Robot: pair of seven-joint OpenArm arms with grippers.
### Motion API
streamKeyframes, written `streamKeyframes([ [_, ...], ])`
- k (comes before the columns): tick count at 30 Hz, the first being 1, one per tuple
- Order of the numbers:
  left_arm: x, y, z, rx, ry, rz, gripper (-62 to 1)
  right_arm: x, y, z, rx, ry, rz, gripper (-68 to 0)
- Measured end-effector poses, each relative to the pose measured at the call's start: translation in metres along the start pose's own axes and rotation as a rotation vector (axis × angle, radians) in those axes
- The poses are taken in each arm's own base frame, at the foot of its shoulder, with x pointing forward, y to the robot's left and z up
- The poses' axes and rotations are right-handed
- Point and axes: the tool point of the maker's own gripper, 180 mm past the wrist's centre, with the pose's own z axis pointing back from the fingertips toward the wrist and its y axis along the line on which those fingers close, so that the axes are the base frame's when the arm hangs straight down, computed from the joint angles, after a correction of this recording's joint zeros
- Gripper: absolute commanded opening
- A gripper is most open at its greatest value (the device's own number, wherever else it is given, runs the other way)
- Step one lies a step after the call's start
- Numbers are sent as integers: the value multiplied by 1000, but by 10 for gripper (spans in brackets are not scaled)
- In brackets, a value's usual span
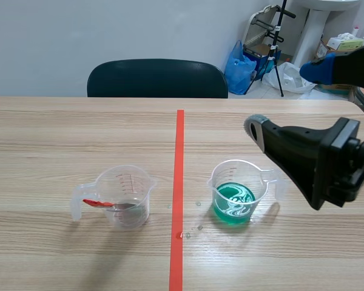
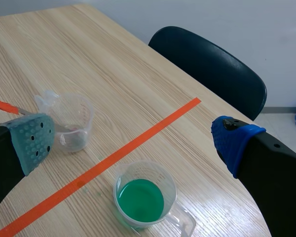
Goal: Do the redox reaction experiment
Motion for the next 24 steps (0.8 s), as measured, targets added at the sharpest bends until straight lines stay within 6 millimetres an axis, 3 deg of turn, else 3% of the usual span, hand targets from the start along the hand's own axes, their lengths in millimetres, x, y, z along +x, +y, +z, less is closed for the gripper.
streamKeyframes([
  [7, -7, -2, 0, -30, 40, -51, 14, -6, 0, 0, 0, 31, 0, 4],
  [13, -26, 0, -1, -41, 150, -70, 14, -5, 0, 0, 0, 28, 0, 4],
  [24, -23, 0, -4, -41, 135, -73, 14, -7, 0, 0, 0, 39, 0, 4],
])
